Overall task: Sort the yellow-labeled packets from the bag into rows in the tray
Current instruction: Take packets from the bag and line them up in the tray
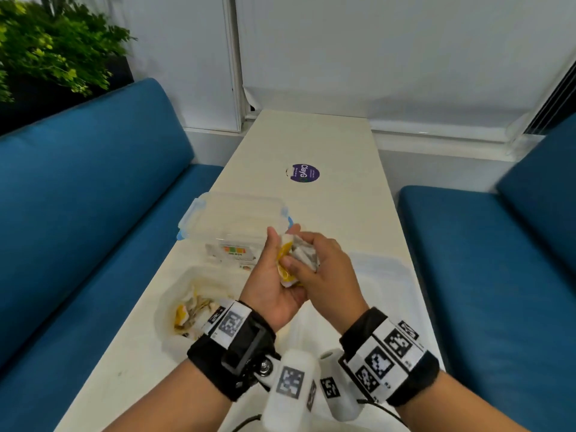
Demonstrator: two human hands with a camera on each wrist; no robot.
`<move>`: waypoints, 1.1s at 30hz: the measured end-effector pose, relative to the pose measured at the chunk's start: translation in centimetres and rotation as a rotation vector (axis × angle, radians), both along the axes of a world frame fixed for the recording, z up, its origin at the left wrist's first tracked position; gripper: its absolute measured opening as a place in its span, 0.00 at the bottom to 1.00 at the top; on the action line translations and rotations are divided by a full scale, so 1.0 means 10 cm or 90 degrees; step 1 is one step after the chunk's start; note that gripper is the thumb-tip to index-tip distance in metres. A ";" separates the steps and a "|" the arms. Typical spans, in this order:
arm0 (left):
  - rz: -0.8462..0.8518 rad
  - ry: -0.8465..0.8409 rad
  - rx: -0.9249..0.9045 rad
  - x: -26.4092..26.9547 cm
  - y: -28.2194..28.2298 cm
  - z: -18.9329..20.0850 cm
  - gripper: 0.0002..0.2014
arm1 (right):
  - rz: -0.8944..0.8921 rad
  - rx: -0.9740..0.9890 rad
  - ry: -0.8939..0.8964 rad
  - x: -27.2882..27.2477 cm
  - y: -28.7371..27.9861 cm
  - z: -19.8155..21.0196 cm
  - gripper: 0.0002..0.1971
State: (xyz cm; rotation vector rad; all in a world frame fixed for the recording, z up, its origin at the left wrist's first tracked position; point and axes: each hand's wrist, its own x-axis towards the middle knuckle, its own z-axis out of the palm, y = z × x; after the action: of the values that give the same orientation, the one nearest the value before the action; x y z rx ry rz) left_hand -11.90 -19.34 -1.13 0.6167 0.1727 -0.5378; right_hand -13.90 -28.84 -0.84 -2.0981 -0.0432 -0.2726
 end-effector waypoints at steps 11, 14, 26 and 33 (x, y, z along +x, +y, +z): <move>0.021 0.068 0.073 -0.12 -0.28 -0.34 0.20 | -0.025 -0.167 -0.010 -0.17 -0.48 -0.32 0.22; 0.019 0.078 0.114 -0.13 -0.26 -0.39 0.22 | -0.005 -0.126 -0.045 -0.18 -0.49 -0.26 0.19; -0.117 0.027 0.281 -0.04 -0.10 -0.46 0.33 | 0.046 0.106 0.134 0.06 -0.41 -0.16 0.09; -0.173 0.013 0.222 0.04 -0.07 -0.50 0.26 | 0.125 0.171 0.287 0.21 -0.61 -0.02 0.14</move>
State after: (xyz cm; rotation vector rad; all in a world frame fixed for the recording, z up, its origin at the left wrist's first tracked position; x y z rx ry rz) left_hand -11.46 -20.05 -6.15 0.9825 0.2056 -0.7846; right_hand -11.84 -34.93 -1.02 -1.8269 0.0549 0.3004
